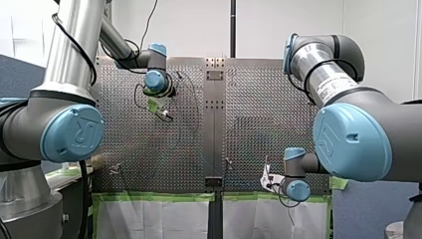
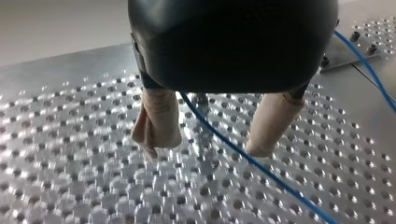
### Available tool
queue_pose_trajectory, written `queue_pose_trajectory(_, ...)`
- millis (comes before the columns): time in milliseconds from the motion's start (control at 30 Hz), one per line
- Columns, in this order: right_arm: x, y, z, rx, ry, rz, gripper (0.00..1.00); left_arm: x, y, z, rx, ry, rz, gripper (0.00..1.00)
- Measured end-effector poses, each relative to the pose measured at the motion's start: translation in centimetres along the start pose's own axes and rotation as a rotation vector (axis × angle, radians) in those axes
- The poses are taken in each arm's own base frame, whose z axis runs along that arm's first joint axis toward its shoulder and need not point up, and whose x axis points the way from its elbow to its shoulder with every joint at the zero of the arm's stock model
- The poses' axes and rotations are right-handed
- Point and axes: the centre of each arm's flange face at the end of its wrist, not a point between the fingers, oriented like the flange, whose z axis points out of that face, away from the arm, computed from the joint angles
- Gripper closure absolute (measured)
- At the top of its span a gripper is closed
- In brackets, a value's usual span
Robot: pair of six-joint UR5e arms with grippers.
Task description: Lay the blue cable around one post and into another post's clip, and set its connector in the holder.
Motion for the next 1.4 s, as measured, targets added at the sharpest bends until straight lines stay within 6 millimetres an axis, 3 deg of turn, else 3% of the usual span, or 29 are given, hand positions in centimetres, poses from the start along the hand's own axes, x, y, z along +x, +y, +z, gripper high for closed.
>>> queue_pose_trajectory(500,0.0,-0.2,0.0,0.005,-0.002,0.000,1.00,3.1,5.7,0.7,-0.088,0.037,-0.101,0.00)
queue_pose_trajectory(767,-0.2,-0.3,-0.1,0.008,-0.006,-0.001,1.00,3.7,6.6,0.1,-0.146,0.062,-0.051,0.00)
queue_pose_trajectory(1400,-0.3,-0.3,-0.2,0.008,-0.011,-0.003,1.00,1.9,8.2,-1.9,-0.346,-0.001,0.159,0.00)
